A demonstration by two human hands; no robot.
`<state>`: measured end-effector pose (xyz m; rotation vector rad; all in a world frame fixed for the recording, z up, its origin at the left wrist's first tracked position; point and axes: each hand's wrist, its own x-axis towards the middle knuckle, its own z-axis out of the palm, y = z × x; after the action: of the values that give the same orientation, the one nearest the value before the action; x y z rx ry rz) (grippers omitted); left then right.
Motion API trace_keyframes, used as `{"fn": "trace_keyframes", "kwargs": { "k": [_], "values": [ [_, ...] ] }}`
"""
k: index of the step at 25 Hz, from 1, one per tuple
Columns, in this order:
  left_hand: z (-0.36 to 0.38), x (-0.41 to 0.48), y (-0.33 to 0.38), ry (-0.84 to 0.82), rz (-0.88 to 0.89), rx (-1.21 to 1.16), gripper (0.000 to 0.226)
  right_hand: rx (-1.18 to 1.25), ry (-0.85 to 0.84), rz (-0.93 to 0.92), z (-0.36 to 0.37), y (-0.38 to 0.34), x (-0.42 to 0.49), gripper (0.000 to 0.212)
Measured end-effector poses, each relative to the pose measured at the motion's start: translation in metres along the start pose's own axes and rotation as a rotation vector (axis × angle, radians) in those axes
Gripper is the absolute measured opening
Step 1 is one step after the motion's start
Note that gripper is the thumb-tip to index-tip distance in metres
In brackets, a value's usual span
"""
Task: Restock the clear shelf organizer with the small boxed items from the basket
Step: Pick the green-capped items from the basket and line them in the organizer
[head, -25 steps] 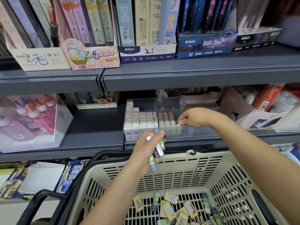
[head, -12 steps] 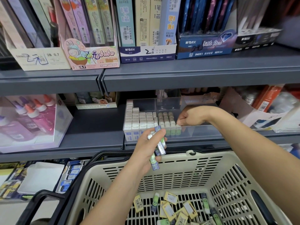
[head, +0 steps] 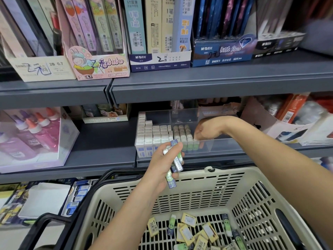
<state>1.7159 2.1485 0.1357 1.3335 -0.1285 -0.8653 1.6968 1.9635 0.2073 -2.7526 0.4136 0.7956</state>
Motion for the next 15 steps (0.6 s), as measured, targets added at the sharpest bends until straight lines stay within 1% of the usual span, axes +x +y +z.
{"fn": "trace_keyframes", "kwargs": {
  "k": [2,3,5,6,7,9,10,11,12,13,14,15],
  "values": [
    [0.002,0.000,0.001,-0.005,0.002,0.000,0.030,0.004,0.078,-0.035,0.004,0.003,-0.002,0.026],
    [0.003,0.000,0.001,-0.005,0.002,0.001,0.037,-0.004,0.166,-0.042,0.006,0.004,-0.005,0.027],
    [0.005,0.000,0.002,-0.006,0.001,-0.001,0.052,-0.007,0.397,-0.075,0.013,0.005,-0.015,0.025],
    [0.007,0.000,0.002,-0.004,0.004,-0.003,0.057,0.045,0.491,-0.119,0.019,0.003,-0.022,0.021],
    [0.008,0.000,0.003,0.001,0.010,-0.006,0.060,0.128,0.541,-0.173,0.025,-0.001,-0.029,0.017],
    [0.010,0.000,0.003,0.012,0.022,-0.011,0.063,0.346,0.533,-0.270,0.040,-0.012,-0.043,0.014],
    [0.011,0.000,0.003,0.018,0.028,-0.016,0.064,0.478,0.491,-0.300,0.049,-0.019,-0.050,0.012],
    [0.012,0.000,0.003,0.025,0.031,-0.024,0.066,0.587,0.446,-0.305,0.056,-0.025,-0.056,0.015],
    [0.013,0.000,0.002,0.031,0.032,-0.035,0.068,0.640,0.428,-0.284,0.062,-0.030,-0.059,0.026],
    [0.014,-0.001,0.002,0.033,0.033,-0.045,0.070,0.640,0.437,-0.245,0.069,-0.033,-0.061,0.036],
    [0.014,-0.001,0.002,0.029,0.034,-0.053,0.071,0.622,0.478,-0.210,0.074,-0.036,-0.060,0.041],
    [0.014,-0.002,0.002,0.026,0.032,-0.054,0.072,0.628,0.528,-0.196,0.078,-0.039,-0.059,0.041]
  ]
}}
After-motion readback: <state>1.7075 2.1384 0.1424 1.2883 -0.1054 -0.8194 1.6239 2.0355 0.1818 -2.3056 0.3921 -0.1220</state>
